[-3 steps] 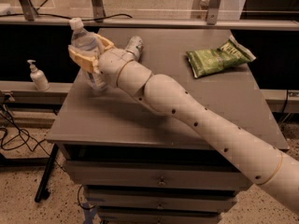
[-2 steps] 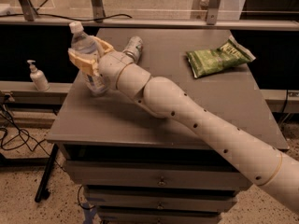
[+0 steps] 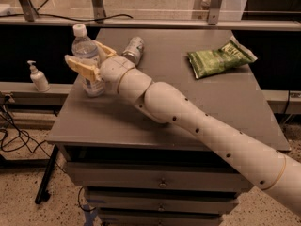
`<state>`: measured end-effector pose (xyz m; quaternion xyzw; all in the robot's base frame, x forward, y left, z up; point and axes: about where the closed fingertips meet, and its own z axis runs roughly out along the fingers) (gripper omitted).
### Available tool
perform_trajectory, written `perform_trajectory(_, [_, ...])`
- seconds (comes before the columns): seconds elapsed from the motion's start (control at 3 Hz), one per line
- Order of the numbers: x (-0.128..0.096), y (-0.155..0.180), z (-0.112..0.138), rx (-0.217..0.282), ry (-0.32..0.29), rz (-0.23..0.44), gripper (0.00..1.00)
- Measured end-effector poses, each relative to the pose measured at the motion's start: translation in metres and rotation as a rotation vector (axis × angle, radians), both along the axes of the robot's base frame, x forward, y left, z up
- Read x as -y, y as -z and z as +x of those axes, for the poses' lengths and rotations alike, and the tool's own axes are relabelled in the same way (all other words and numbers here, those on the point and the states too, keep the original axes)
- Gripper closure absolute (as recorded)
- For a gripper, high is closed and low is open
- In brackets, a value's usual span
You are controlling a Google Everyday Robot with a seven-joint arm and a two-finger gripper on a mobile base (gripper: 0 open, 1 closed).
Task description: Place blue plastic bottle upright
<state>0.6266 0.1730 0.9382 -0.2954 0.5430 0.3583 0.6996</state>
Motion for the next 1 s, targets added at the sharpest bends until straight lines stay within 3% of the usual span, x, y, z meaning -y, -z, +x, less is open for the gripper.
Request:
perform_trajectory(0.33, [0.003, 0.005, -0.001, -0.012, 0.007, -0.002, 0.0])
perform_trajectory(0.67, [0.006, 0.008, -0.001, -0.021, 0.012, -0.009, 0.0])
perform_trajectory(1.0, [0.02, 0.014, 0.001, -0.09, 0.042, -0.029, 0.0])
